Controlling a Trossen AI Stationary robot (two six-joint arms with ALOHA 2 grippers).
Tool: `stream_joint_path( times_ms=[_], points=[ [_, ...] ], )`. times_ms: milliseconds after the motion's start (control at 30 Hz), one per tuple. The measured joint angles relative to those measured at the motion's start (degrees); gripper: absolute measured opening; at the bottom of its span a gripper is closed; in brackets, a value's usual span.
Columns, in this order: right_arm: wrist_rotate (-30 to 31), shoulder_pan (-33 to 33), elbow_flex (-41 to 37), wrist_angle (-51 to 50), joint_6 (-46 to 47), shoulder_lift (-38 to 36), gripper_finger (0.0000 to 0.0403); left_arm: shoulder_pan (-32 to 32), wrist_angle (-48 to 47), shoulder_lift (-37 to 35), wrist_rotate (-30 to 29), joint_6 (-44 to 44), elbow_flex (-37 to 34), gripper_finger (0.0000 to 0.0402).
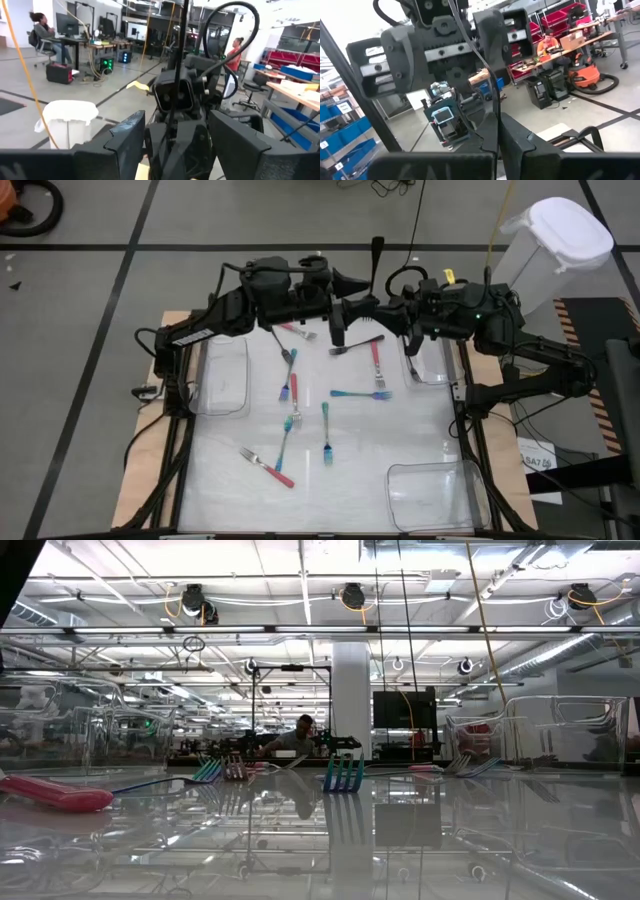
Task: Sort silverware by color (type)
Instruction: Put the black fork into the top right transparent bin
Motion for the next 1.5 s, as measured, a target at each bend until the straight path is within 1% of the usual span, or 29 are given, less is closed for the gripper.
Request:
stream_joint_path(
  times_ms=[200,467,567,700,867,1100,1333,1500],
  points=[
    [0.0,0.0,0.0,0.2,-0.1,0.0,0.0001,0.0,-0.5,0.4,0.0,-0.2,0.1,0.0185],
    [0.0,0.0,0.0,0.2,-0.6,0.0,0.0002,0.5,-0.9,0.4,0.2,-2.3,0.1,0.0121],
    [0.0,0.0,0.0,0.2,-0.5,0.0,0.0003,0.8,-0.8,0.4,0.2,-3.3,0.1,0.0103],
    [0.0,0.0,0.0,0.2,-0.5,0.0,0.0003,0.9,-0.8,0.4,0.6,-3.6,0.1,0.0091],
    [0.0,0.0,0.0,0.2,-0.5,0.0,0.0003,0.9,-0.7,0.3,1.9,-3.6,0.1,0.009],
    [0.0,0.0,0.0,0.2,-0.5,0.0,0.0003,0.9,-0.7,0.3,2.0,-3.6,0.0,0.0088],
    [-0.3,0.0,0.0,0.2,-0.2,0.0,0.0003,0.9,-0.7,0.3,2.9,-4.3,0.1,0.0042],
    [-0.4,0.0,0.0,0.2,0.5,-0.1,0.0004,0.9,-0.7,0.3,2.9,-4.3,0.1,0.002]
  ],
)
